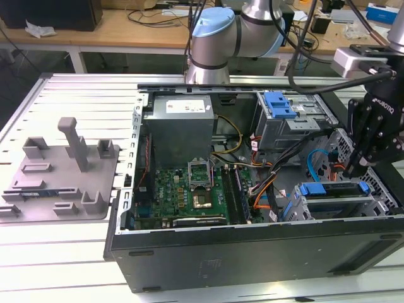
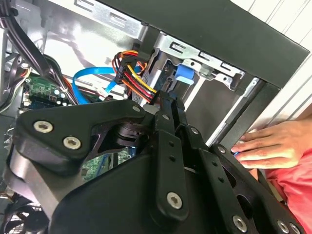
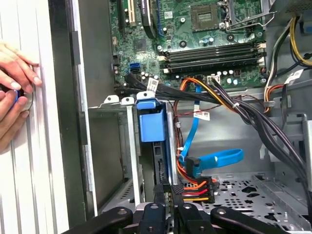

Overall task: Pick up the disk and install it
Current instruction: 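Insert the first disk wire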

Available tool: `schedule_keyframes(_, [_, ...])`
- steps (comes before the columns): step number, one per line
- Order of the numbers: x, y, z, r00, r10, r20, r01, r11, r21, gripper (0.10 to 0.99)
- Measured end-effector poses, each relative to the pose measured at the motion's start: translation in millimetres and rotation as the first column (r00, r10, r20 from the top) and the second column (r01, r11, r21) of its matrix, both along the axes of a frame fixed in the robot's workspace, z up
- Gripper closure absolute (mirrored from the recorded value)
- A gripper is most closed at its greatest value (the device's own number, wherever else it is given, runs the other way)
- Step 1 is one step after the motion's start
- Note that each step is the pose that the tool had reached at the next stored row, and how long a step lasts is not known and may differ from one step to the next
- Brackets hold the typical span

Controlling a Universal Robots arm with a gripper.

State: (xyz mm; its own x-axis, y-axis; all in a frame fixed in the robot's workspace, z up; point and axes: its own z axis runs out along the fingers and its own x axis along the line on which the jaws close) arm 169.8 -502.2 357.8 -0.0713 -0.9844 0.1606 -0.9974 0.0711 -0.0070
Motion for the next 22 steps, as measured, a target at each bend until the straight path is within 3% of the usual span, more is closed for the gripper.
schedule_keyframes(10, [0.4, -0.4, 0.6, 1.0000, 0.006, 0.0000, -0.006, 1.0000, 0.003, 0.922])
schedule_keyframes(15, [0.4, -8.8, 2.2, 1.0000, 0.006, 0.0008, -0.006, 0.9993, 0.038, 0.922])
schedule_keyframes(22, [0.4, -10.2, 2.2, 1.0000, 0.006, 0.0009, -0.006, 0.9992, 0.041, 0.922])
